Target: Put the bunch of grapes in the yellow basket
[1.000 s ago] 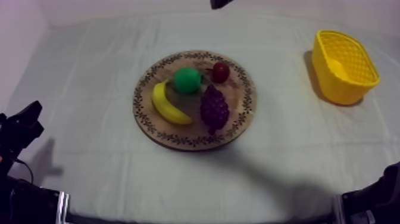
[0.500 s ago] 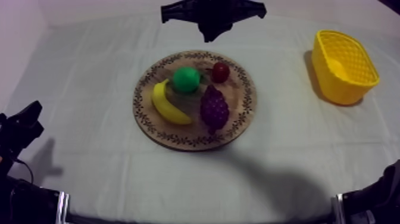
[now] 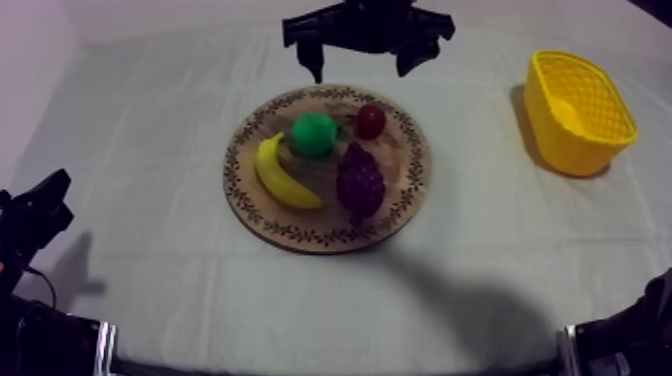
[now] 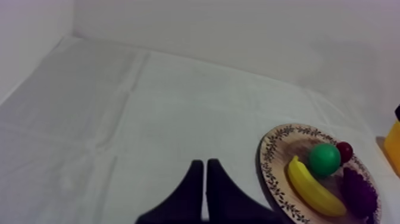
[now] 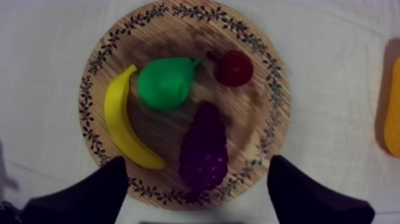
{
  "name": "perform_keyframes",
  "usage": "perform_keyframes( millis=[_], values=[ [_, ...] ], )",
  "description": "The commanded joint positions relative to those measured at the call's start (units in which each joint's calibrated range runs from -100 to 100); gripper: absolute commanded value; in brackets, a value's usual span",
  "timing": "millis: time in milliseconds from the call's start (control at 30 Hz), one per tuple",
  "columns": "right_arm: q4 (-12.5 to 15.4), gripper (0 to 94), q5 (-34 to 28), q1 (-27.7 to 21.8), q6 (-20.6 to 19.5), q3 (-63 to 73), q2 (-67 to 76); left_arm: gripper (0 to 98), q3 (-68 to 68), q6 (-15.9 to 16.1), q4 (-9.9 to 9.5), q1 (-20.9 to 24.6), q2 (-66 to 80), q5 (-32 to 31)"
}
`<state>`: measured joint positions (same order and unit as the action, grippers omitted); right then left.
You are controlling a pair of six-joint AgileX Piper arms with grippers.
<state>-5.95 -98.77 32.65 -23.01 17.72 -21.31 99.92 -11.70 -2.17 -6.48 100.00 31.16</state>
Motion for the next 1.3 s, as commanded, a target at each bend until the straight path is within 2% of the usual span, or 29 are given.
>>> perform_keyframes(
  millis=[0,200,800,1267],
  values=[
    [0.73,91.7,0.12,-0.04,0.28,-1.27,-0.22,0.1,-0.03,0.01,0.00,0.00,0.00,-0.03],
    [2.67,92.9,3.24,-0.24,0.48,-5.28,-1.90,0.1,-0.03,0.01,0.00,0.00,0.00,-0.03],
    [7.25,93.0,18.56,-2.20,1.66,-13.26,-12.86,0.1,-0.03,0.01,0.00,0.00,0.00,-0.03],
    [9.16,91.2,22.09,-2.82,2.42,-14.17,-18.47,0.1,-0.03,0.01,0.00,0.00,0.00,-0.03]
  ],
)
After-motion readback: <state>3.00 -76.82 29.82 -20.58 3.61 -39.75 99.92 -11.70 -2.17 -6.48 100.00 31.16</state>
